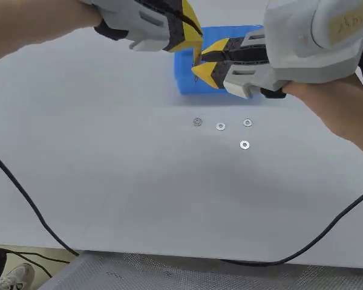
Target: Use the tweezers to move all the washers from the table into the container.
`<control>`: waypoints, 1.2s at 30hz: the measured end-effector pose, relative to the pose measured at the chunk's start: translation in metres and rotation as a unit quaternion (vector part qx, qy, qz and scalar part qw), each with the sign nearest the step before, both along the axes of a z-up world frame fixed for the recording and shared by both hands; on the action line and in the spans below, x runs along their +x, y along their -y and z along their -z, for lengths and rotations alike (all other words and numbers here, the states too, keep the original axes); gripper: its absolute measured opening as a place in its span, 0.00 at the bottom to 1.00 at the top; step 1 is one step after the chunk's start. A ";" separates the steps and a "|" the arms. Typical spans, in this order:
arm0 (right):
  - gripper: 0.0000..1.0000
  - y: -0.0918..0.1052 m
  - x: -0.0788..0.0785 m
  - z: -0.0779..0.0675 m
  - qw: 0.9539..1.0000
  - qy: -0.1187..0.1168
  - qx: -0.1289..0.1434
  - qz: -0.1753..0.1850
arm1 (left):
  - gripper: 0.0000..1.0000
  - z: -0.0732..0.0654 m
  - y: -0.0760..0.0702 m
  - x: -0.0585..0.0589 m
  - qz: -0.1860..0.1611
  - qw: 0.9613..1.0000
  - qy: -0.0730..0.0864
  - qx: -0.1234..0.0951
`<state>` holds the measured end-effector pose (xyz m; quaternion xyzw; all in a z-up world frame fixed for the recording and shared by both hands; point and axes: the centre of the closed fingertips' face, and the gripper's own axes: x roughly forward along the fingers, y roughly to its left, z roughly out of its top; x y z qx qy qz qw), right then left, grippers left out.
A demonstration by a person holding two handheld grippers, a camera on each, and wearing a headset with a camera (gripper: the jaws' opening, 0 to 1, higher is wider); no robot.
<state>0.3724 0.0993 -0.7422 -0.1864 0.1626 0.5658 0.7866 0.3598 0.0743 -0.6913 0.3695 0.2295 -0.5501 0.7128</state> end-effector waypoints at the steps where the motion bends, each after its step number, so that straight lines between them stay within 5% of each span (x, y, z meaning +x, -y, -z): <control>1: 0.08 0.000 -0.003 0.000 1.000 0.000 -0.002 -0.004 | 0.00 0.001 0.001 -0.002 0.004 1.000 -0.003 0.001; 10: 0.05 -0.003 -0.012 0.017 0.998 0.023 -0.042 -0.042 | 0.00 0.018 0.002 -0.010 0.021 0.999 -0.031 0.011; 15: 0.04 -0.009 -0.012 0.030 0.999 -0.008 -0.028 -0.043 | 0.00 0.031 0.000 -0.010 0.014 0.999 -0.041 0.014; 22: 0.05 -0.008 -0.013 0.049 0.998 -0.023 -0.044 -0.048 | 0.00 0.050 0.000 -0.009 0.002 0.998 -0.063 0.009; 36: 0.05 0.001 -0.015 0.059 0.997 -0.041 -0.046 -0.039 | 0.00 0.059 0.000 -0.008 -0.012 0.997 -0.076 -0.001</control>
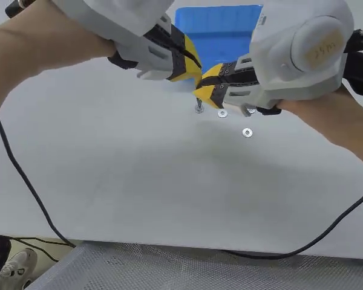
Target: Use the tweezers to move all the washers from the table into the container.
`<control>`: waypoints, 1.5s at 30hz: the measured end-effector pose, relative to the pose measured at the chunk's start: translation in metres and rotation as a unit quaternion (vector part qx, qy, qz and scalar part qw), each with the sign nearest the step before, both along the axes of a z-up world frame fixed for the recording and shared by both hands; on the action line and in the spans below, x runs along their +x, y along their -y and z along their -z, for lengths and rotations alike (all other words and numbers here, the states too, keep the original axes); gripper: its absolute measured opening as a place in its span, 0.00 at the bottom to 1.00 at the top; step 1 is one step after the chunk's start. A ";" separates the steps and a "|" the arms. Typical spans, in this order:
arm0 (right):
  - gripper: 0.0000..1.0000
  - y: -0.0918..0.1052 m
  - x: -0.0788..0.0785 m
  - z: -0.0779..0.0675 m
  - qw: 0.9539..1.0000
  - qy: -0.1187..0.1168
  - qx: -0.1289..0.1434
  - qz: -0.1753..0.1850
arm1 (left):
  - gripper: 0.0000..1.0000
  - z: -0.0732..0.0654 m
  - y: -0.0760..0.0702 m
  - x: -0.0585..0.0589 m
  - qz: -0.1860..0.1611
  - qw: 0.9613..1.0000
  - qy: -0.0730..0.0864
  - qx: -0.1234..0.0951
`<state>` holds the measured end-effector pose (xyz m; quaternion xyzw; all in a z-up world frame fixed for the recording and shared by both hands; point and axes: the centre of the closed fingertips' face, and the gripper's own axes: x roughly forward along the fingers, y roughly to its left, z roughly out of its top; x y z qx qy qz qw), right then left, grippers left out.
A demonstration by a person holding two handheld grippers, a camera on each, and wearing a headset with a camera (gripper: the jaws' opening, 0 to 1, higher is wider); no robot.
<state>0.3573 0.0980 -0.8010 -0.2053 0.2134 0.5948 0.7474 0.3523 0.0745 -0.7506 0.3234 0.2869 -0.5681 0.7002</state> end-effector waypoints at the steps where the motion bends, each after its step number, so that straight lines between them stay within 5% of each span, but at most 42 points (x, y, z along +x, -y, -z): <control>1: 0.05 0.000 0.000 0.000 1.000 0.000 0.000 0.001 | 0.00 0.000 0.000 0.000 0.000 1.000 0.000 0.000; 10: 0.03 0.001 -0.003 0.000 1.000 -0.004 -0.002 0.002 | 0.00 0.000 0.005 -0.002 0.004 1.000 0.005 0.006; 14: 0.02 0.002 -0.004 -0.003 0.999 0.029 -0.021 -0.012 | 0.00 -0.001 0.008 -0.004 0.014 1.000 0.010 0.014; 19: 0.02 0.001 -0.004 -0.016 0.999 0.031 -0.012 -0.014 | 0.00 -0.012 0.011 -0.005 0.022 0.999 0.021 0.015; 32: 0.02 0.001 0.011 -0.047 0.998 0.067 -0.003 -0.014 | 0.00 -0.045 0.010 0.009 0.024 0.998 0.058 0.007; 45: 0.02 0.001 0.038 -0.064 0.994 0.104 -0.006 -0.011 | 0.00 -0.062 0.014 0.028 0.029 0.996 0.085 0.002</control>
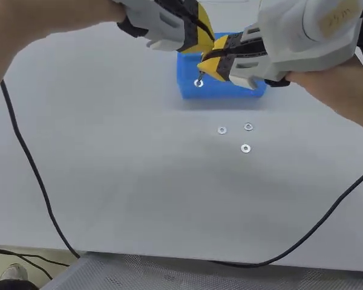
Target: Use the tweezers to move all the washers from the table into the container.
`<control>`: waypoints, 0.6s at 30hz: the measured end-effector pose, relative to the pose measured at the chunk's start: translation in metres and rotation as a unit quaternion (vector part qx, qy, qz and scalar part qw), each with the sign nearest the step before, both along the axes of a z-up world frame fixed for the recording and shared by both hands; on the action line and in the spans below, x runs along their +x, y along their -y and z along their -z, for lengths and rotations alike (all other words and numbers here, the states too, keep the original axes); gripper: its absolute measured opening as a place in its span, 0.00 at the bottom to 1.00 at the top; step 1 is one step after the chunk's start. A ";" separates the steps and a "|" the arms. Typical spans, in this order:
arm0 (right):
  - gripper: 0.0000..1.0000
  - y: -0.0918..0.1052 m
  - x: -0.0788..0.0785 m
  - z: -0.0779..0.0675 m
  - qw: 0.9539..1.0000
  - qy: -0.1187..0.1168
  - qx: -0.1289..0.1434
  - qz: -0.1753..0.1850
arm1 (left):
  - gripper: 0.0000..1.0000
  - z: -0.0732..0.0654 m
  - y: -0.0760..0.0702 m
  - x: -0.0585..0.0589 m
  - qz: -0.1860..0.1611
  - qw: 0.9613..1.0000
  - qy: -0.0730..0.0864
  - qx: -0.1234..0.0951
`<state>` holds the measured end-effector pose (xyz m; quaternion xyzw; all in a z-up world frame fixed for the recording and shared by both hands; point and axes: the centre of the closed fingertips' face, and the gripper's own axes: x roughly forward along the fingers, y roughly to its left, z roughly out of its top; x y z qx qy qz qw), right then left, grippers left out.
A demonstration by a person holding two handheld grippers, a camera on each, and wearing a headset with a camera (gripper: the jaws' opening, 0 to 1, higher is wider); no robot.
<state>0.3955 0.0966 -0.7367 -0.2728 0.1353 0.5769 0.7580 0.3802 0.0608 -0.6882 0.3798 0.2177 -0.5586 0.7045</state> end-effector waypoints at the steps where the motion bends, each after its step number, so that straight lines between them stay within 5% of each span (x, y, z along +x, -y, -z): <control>1: 0.02 0.000 0.003 -0.001 1.000 0.001 0.001 0.002 | 0.00 -0.001 0.001 0.001 0.000 1.000 0.002 -0.002; 9: 0.02 0.002 0.020 -0.001 1.000 0.007 0.000 0.008 | 0.00 0.001 0.004 0.017 -0.002 1.000 0.014 -0.003; 18: 0.02 0.009 0.046 0.023 1.000 -0.002 -0.012 0.008 | 0.00 0.017 0.001 0.030 -0.005 1.000 0.007 0.004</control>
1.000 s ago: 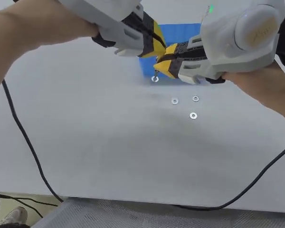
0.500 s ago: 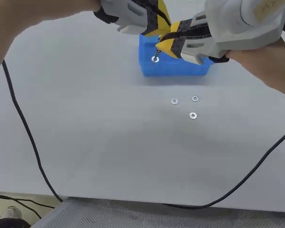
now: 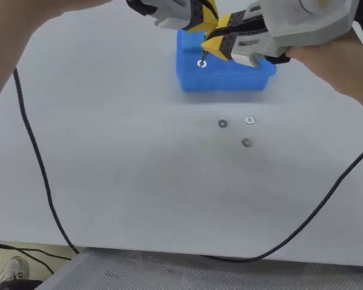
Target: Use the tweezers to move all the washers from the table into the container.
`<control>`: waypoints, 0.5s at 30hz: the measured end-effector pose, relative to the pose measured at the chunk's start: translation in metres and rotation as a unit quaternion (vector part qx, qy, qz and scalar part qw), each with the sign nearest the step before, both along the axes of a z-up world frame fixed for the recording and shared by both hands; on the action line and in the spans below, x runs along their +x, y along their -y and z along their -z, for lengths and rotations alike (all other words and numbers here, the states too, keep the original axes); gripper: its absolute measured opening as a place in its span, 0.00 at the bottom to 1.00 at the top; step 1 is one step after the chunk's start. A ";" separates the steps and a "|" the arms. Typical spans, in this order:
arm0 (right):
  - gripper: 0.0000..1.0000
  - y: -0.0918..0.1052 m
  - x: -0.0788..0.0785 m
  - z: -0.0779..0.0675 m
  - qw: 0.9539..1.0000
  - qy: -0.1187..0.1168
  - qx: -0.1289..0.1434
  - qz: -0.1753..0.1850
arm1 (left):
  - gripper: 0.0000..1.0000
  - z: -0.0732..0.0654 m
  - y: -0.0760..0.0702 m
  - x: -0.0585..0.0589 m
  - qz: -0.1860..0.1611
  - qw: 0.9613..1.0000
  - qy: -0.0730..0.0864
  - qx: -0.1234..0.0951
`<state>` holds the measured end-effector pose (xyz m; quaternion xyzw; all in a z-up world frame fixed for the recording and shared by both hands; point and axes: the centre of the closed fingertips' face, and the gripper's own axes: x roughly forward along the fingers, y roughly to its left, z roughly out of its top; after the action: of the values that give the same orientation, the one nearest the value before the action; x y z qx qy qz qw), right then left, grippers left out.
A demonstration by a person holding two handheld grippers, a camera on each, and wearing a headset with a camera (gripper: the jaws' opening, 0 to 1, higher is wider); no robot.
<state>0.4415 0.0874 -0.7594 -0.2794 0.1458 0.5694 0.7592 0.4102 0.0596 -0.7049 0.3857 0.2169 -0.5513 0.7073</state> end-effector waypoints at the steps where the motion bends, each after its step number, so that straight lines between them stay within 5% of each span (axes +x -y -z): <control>1: 0.02 0.001 0.003 0.003 1.000 0.000 -0.002 0.000 | 0.00 0.002 0.000 0.000 0.000 1.000 0.000 0.001; 5: 0.02 0.000 0.001 0.012 1.000 -0.009 -0.010 0.004 | 0.00 0.012 0.002 0.006 0.000 1.000 -0.003 0.005; 9: 0.02 0.010 0.021 0.029 1.000 -0.021 -0.012 0.009 | 0.00 0.019 0.007 0.008 -0.005 1.000 -0.012 0.001; 15: 0.02 0.005 0.013 0.035 0.999 -0.032 -0.018 0.020 | 0.00 0.029 0.009 0.010 -0.002 1.000 -0.016 0.009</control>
<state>0.4548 0.0826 -0.7942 -0.2720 0.1860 0.5601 0.7601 0.4206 0.0503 -0.7342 0.3823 0.2340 -0.5540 0.7016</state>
